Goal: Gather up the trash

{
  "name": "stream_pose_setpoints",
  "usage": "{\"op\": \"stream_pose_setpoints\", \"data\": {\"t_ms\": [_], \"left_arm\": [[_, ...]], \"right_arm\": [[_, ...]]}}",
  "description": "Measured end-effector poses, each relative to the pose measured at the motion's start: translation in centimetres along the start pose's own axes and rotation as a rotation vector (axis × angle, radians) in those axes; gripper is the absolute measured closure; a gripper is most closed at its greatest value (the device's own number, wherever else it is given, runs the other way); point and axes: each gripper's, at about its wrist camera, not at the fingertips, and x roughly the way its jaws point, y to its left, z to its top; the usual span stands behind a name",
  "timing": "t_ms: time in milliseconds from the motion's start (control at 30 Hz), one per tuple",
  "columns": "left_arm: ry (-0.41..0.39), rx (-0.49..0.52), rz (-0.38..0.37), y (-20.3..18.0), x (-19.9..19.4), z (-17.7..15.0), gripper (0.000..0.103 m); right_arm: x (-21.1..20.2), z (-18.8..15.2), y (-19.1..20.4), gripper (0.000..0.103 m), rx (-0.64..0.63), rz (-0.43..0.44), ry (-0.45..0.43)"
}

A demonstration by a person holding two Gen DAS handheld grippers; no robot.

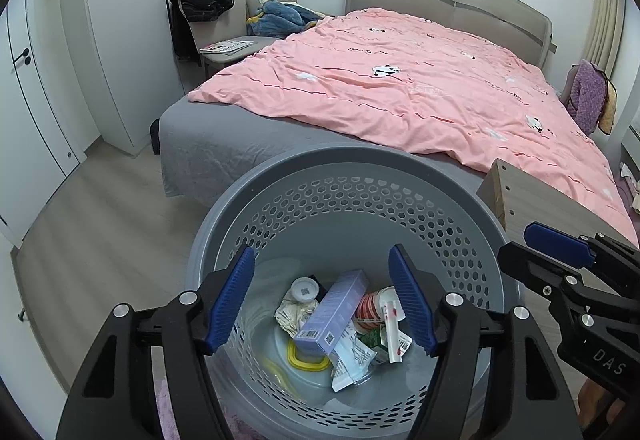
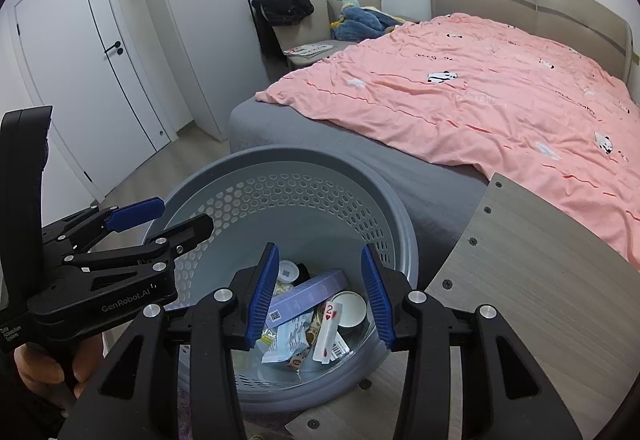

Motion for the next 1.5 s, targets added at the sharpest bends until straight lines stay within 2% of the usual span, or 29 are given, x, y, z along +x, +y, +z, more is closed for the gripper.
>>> {"op": "stream_pose_setpoints", "data": {"t_ms": [400,500,633,1267,1500], "left_arm": [[-0.008,-0.011,0.019,0.2,-0.5,-0.1,0.033],[-0.010,-0.014,0.022,0.3,-0.6,-0.1,0.030],[-0.012,-0.015,0.026,0.4,-0.7,-0.1,0.028],[-0.008,-0.023,0.046,0.6,-0.7,-0.1,0.022],[-0.004,-0.028,0.054,0.7,-0.8,-0.2,0.022]], "right_arm": [[-0.1,-0.1,0.2,0.053,0.001,0.001,-0.003],[-0.1,-0.1,0.2,0.050,0.003,0.001,-0.003],[-0.4,-0.3,0.6,0.042,0.004,0.000,-0.011],[-0.8,-0.5,0.0,0.022,0.032,-0.003,-0.021],[-0.8,-0.5,-0.3,0.019,0.035,-0.008,-0.025]]}}
